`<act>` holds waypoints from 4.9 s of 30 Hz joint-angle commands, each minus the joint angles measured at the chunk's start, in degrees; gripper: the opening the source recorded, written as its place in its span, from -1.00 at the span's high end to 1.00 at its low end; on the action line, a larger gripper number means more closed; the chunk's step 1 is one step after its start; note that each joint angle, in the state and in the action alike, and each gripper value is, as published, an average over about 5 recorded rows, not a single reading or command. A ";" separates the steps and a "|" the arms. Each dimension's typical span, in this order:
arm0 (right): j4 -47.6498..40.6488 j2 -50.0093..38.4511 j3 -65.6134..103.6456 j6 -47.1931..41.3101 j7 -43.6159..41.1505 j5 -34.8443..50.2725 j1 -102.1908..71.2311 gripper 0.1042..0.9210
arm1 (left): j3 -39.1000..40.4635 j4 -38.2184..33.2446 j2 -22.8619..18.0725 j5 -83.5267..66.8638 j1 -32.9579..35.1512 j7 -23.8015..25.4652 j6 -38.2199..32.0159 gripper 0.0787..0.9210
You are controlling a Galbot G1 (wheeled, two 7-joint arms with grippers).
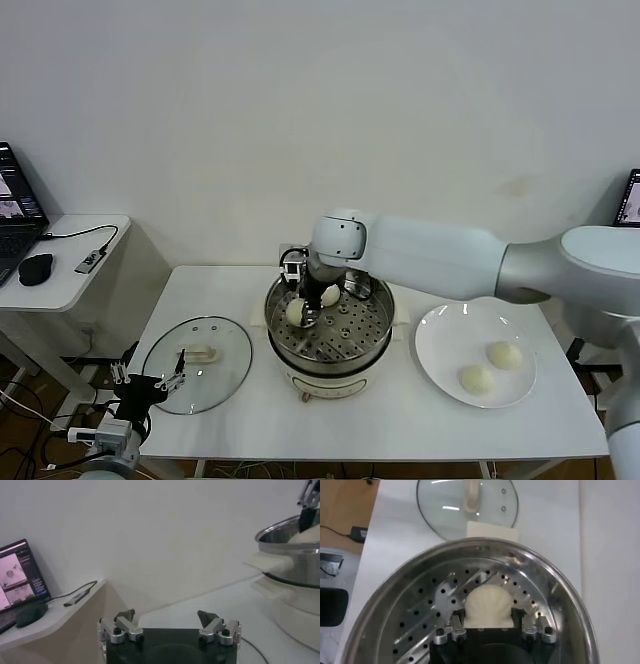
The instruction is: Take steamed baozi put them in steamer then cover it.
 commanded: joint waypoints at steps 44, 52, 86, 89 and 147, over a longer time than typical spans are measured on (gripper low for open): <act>25.01 -58.98 10.33 21.38 -15.76 -31.45 -12.59 -0.76 | 2.51 -1.00 0.47 1.15 -0.19 0.04 0.17 -0.77; 21.06 -54.66 23.04 21.31 -13.89 -35.04 -29.26 -0.76 | 2.13 -1.18 0.34 1.39 -0.13 0.04 0.43 -0.77; 7.83 -43.64 28.70 21.49 -11.58 -38.93 -36.50 -0.51 | 0.75 -0.16 -0.04 1.25 -0.07 0.02 0.24 -0.77; 7.88 -43.36 28.78 21.33 -11.79 -38.98 -36.74 -0.46 | 0.71 -0.27 -0.04 1.25 -0.03 0.03 0.25 -0.77; 14.23 -14.60 -3.48 37.04 -9.58 -18.22 8.62 0.09 | -0.99 -0.37 -0.31 0.73 -0.34 -0.19 -0.14 -0.77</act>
